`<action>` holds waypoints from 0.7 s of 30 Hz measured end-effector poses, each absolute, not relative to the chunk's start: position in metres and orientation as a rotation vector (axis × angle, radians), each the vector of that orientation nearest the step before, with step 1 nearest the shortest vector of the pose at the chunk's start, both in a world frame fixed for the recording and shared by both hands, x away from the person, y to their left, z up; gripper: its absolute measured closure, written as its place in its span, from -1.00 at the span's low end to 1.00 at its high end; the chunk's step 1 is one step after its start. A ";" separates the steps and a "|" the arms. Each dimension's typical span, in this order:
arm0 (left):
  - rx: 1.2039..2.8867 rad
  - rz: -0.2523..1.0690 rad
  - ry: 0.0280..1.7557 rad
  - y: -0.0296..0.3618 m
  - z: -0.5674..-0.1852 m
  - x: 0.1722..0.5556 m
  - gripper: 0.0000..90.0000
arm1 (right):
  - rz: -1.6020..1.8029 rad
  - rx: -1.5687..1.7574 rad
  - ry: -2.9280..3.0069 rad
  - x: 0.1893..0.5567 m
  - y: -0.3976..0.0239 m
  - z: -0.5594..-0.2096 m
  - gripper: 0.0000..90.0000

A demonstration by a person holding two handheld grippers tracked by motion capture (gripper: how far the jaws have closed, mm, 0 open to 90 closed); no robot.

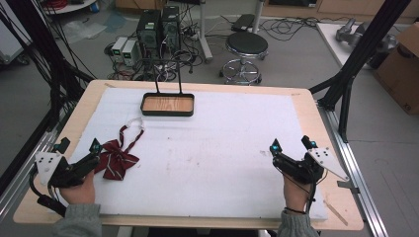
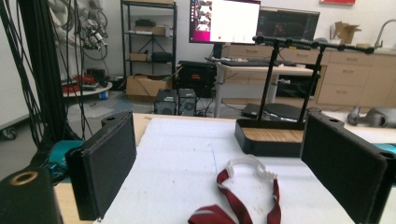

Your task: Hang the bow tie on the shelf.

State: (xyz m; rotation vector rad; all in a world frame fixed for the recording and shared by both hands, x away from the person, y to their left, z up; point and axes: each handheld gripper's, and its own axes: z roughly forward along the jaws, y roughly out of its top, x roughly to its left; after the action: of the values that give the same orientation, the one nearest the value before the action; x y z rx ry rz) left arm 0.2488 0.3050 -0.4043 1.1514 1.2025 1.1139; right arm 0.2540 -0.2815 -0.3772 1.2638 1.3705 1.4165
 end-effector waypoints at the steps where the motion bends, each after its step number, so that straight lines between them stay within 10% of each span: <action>1: 1.151 1.109 1.205 0.305 -0.403 0.250 -0.75 | 1.412 1.258 1.368 0.254 -0.282 -0.377 -0.96; 21: 1.298 1.172 1.165 0.280 -0.415 0.286 -0.67 | 1.413 1.278 1.359 0.248 -0.288 -0.380 -0.96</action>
State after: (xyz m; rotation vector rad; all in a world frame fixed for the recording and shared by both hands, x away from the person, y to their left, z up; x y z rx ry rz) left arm 0.2858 0.2795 -0.4154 1.2980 1.1649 1.1717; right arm 0.2482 -0.2878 -0.3796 1.2780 1.3588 1.4128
